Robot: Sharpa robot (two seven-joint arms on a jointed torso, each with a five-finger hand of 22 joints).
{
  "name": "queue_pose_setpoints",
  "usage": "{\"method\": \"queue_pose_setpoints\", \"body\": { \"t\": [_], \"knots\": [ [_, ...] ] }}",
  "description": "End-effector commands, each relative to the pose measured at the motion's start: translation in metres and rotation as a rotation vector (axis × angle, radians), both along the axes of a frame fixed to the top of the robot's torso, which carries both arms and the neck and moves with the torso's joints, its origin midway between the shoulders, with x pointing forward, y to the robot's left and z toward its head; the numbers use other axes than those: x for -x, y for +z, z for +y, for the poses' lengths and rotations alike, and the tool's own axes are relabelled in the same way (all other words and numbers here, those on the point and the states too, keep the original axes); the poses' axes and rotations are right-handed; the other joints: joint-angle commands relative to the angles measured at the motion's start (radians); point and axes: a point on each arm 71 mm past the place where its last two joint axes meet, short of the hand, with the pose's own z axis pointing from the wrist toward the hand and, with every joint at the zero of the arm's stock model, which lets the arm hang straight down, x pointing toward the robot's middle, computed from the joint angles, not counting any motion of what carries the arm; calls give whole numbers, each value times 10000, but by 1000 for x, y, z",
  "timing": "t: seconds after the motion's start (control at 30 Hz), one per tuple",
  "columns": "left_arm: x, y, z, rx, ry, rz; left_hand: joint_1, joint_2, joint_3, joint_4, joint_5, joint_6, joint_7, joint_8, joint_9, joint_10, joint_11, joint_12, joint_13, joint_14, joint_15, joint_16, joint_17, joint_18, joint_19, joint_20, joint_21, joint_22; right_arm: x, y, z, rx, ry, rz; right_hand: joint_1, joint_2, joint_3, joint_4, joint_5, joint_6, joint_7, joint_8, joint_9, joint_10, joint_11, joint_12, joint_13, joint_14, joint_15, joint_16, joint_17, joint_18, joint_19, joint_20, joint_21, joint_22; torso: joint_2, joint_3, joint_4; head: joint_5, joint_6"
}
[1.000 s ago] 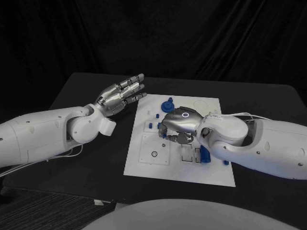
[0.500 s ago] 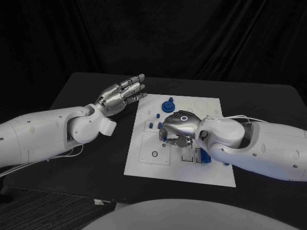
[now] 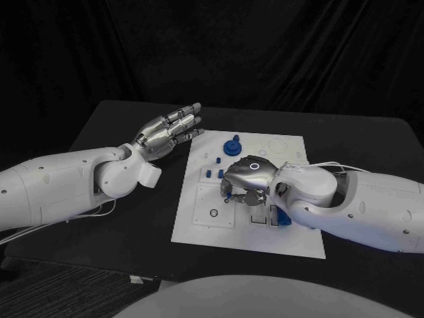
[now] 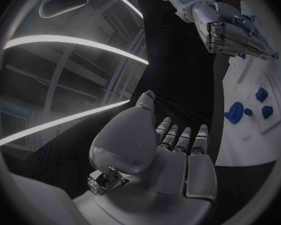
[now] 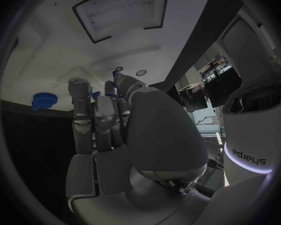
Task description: Assemble the parts on the task board
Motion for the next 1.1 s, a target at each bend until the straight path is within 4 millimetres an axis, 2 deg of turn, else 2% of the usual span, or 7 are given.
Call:
{"method": "queue_pose_setpoints", "body": {
  "t": [0.03,0.87,1.1],
  "knots": [
    [0,1,-1,212,-53,-51,2,80,-28,0,20,24,55,45,8,-33,-48,63,7,23,-9,22,4,94,17,-19,11,27,2,-2,0,67,-25,-34,17,-100,50,-20,47,-82,8,-51,9,81,12,44,22,-78,8,-74,-23,132,-91,5,-67,704,-2,-1,-3,4,0],
    [0,-1,-1,186,-79,4,6,82,-30,-4,20,40,43,57,9,-34,-48,74,8,23,-1,22,4,96,22,-14,13,29,5,-7,4,34,35,97,14,-113,80,-53,72,-96,11,-72,11,90,12,46,31,-112,6,-121,-72,144,-127,4,-126,691,0,0,-1,-19,0],
    [0,-2,-2,193,-120,39,7,82,-30,-4,21,41,44,59,10,-36,-50,71,7,24,0,22,4,96,24,-14,14,33,5,-10,4,190,-52,181,-81,-167,142,-102,56,-238,61,-195,-7,-32,67,-13,35,-208,46,-215,-169,172,-266,26,-353,641,-4,-3,-2,-8,0]
  ]
}}
